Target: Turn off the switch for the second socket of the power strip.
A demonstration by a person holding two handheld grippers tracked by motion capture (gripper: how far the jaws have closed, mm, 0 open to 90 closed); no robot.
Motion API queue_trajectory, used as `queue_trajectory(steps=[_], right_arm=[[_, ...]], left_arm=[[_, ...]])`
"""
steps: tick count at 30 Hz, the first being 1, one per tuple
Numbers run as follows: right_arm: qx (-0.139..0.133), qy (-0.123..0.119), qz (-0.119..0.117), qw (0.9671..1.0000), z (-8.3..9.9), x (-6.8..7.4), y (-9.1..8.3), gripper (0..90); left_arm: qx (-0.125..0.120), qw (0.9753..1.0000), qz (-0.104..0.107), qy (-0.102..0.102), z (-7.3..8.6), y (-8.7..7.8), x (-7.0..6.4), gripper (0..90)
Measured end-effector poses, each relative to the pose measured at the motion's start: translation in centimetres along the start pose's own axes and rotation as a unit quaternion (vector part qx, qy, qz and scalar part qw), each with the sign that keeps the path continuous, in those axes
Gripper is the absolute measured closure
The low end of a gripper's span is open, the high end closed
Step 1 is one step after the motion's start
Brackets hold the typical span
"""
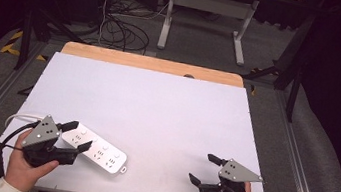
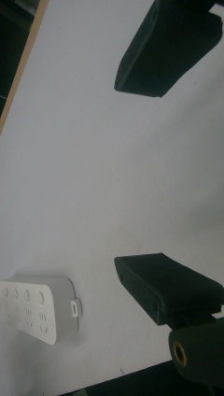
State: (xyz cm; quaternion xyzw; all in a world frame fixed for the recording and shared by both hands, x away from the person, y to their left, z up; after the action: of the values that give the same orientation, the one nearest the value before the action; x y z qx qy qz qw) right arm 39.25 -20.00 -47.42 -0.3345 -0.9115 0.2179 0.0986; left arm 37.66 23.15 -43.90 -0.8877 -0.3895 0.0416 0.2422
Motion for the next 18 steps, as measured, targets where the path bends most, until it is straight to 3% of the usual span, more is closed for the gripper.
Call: queue_trajectory(steps=[18], right_arm=[[-0.002,0.001,-0.009,1.0000,0.0,0.0,0.0,14.1]], left_arm=[[0.014,0.9999,0.008,0.004,-0.7,2.4,-0.2,27.8]])
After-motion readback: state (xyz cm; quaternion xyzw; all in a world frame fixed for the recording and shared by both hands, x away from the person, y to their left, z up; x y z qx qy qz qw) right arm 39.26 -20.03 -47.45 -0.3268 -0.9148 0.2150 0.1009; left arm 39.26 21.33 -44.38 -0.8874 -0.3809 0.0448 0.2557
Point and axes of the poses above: each handheld gripper's, and its own axes: y roughly forward along the jaws, z roughly out of its underside, x roughly to its left, the point moved 4 cm from there along y, roughly forward along the jaws, and after that the axes turned 6 degrees about y, right-handed, at the moved point
